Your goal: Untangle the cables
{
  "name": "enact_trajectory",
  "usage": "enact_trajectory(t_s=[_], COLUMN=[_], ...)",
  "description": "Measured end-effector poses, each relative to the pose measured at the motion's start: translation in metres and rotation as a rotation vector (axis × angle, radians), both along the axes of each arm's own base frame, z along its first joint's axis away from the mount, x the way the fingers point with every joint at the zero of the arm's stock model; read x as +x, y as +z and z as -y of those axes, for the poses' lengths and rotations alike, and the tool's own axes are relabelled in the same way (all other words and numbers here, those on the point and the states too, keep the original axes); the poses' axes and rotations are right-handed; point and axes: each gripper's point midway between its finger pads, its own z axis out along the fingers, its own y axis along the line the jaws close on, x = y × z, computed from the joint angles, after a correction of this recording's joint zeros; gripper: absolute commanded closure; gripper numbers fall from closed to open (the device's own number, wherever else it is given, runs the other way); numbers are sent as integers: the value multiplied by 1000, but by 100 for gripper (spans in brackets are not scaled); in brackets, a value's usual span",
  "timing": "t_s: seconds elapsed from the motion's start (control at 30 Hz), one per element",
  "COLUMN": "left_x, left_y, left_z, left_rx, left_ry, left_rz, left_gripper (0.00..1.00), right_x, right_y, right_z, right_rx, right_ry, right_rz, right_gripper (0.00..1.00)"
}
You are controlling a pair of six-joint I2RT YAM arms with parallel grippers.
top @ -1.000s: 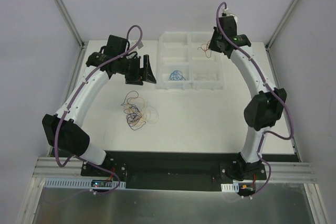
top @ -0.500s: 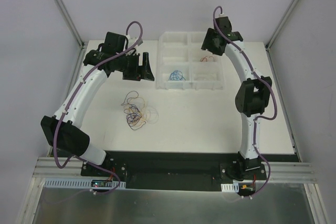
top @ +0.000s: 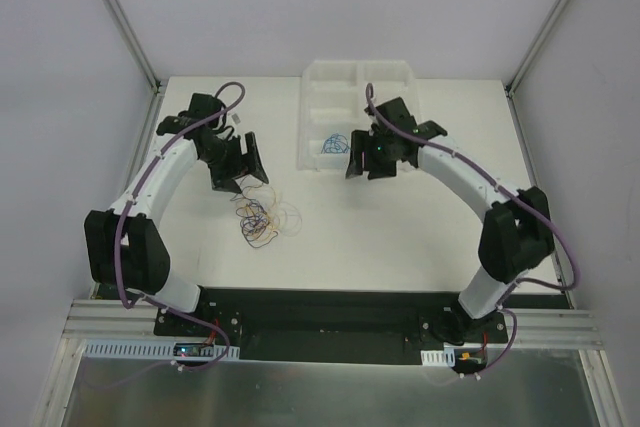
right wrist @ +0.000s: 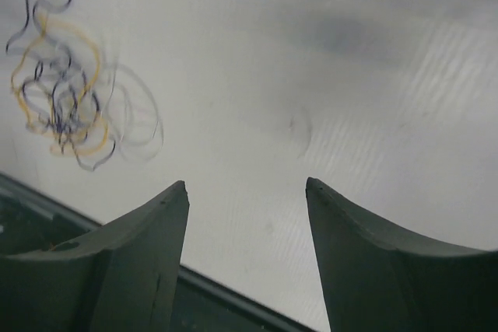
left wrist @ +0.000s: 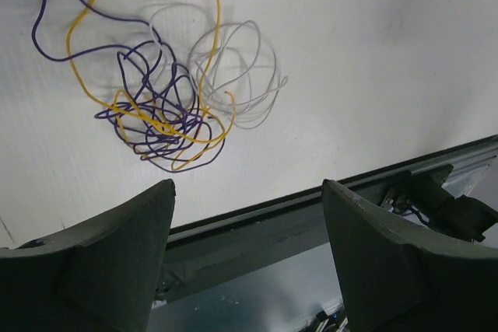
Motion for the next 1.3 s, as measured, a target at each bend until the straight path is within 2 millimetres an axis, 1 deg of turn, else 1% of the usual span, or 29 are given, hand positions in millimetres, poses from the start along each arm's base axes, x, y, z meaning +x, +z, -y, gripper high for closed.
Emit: enact_trajectory(t_s=[0.03, 0.07, 0.1, 0.13, 0.17, 0.23, 0.3, 0.33, 0.37, 0.4, 0.47, 0.5, 0.53, 0.6, 0.67, 0.7, 0.8, 0.87, 0.9, 0.97, 1.0, 1.13, 1.23, 1.3], left_x=[-4, -8, -11, -12, -13, -15, -19, -24, -29, -37, -54, -62, -69, -77, -80, -80, -78, -75, -75, -78, -80, -93, -101, -101], left_y=[-8, -15, -22, -29, -35, -57, -81, -97, -109, -123, -139, -145, -147, -144, -134, -128, -101, -86, -81, -78, -78, -94, -106, -111], left_z=[-5, -8, -8, -7, -6, -3, 1, 3, 4, 7, 13, 15, 19, 25, 29, 30, 31, 31, 31, 30, 29, 25, 22, 22], left_rx=[11, 18, 22, 23, 23, 16, 7, 1, 0, -5, -3, 2, 5, 4, -4, -11, -38, -52, -55, -54, -52, -33, -18, -10], left_ry=[18, 24, 24, 22, 17, 12, 2, 1, 2, -1, -13, -19, -27, -40, -54, -56, -60, -63, -64, -66, -66, -57, -51, -48], left_rz=[-33, -57, -78, -95, -110, -160, -219, -262, -296, -337, -396, -414, -429, -416, -365, -338, -223, -156, -137, -133, -143, -219, -284, -307], left_gripper=[25, 26, 27, 28, 30, 35, 45, 50, 53, 55, 55, 52, 48, 42, 41, 41, 40, 39, 38, 38, 38, 48, 49, 50], right_x=[-16, -36, -56, -73, -84, -108, -127, -133, -136, -138, -142, -143, -143, -139, -133, -128, -114, -109, -108, -108, -108, -104, -95, -90], right_y=[0, -1, -2, -4, -6, -12, -17, -18, -19, -19, -17, -17, -17, -19, -25, -29, -44, -56, -61, -74, -79, -95, -100, -102], right_z=[-7, -14, -19, -20, -20, -18, -16, -17, -18, -19, -23, -26, -29, -41, -57, -68, -106, -128, -135, -149, -154, -163, -169, -174], right_rx=[12, 32, 57, 79, 98, 146, 181, 194, 203, 214, 240, 255, 267, 288, 297, 303, 323, 335, 338, 335, 331, 284, 248, 234], right_ry=[37, 79, 119, 146, 163, 190, 220, 235, 250, 269, 309, 331, 349, 398, 438, 460, 526, 564, 576, 603, 614, 620, 605, 599], right_rz=[-1, -5, -7, -11, -17, -37, -73, -87, -93, -98, -94, -90, -87, -88, -102, -108, -109, -109, -110, -115, -115, -92, -58, -35], right_gripper=[35, 35, 35, 35, 34, 34, 32, 31, 31, 30, 29, 29, 29, 29, 29, 29, 29, 29, 29, 29, 29, 30, 35, 36])
